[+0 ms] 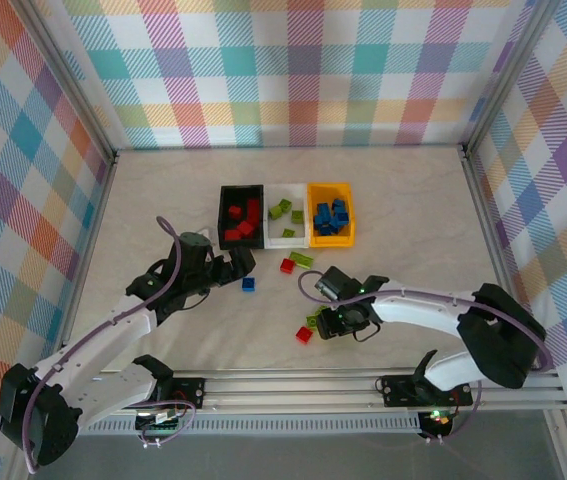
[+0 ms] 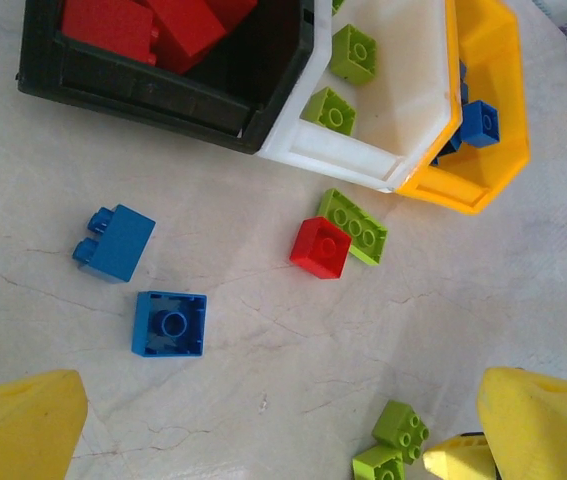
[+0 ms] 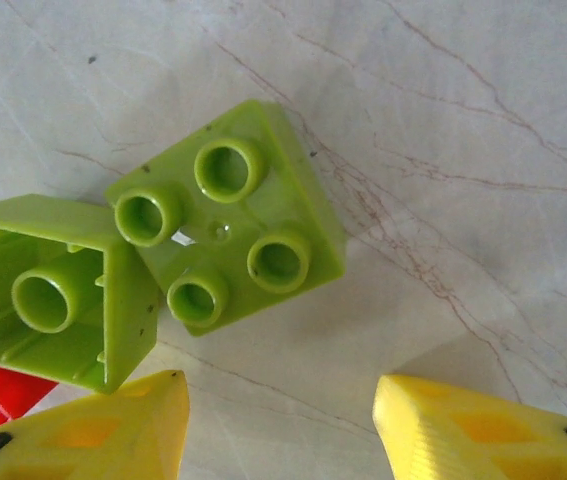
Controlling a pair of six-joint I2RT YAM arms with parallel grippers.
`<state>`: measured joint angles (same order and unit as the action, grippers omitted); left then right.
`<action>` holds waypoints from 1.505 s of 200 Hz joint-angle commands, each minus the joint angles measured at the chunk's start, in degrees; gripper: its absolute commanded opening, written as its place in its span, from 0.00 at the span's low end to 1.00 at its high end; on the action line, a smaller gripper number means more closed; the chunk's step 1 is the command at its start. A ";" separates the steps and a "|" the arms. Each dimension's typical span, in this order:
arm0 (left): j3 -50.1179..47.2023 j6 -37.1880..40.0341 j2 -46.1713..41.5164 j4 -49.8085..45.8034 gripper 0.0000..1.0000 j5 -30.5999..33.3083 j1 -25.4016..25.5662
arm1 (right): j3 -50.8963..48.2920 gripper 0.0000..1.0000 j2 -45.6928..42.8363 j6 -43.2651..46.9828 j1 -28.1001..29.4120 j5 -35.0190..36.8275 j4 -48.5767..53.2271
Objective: Sort the legos into containers by color
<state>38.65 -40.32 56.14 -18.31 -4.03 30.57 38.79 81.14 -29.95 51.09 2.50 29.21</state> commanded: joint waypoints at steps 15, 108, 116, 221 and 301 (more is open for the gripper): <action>-0.29 -0.31 -1.50 -1.65 1.00 0.61 -0.21 | 3.23 0.55 5.26 1.80 -1.52 5.23 -7.63; 0.10 0.10 -2.45 -2.88 1.00 0.78 -0.60 | 7.20 0.51 4.06 5.40 -1.43 8.57 -4.46; 0.08 0.13 -2.49 -2.81 1.00 0.69 -0.66 | 7.47 0.50 4.42 5.80 -1.43 9.10 -4.18; 1.15 0.60 -2.54 -4.32 1.00 0.43 -0.77 | 9.47 0.43 10.30 6.63 -1.43 8.48 -4.42; -0.22 0.87 -2.43 -4.32 1.00 -0.03 -0.77 | 24.65 0.31 6.51 11.31 -5.35 4.54 -1.89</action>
<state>38.68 -39.83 54.54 -21.71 -3.84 30.24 55.92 86.83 -21.15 48.40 10.09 28.18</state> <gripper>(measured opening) 0.998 0.337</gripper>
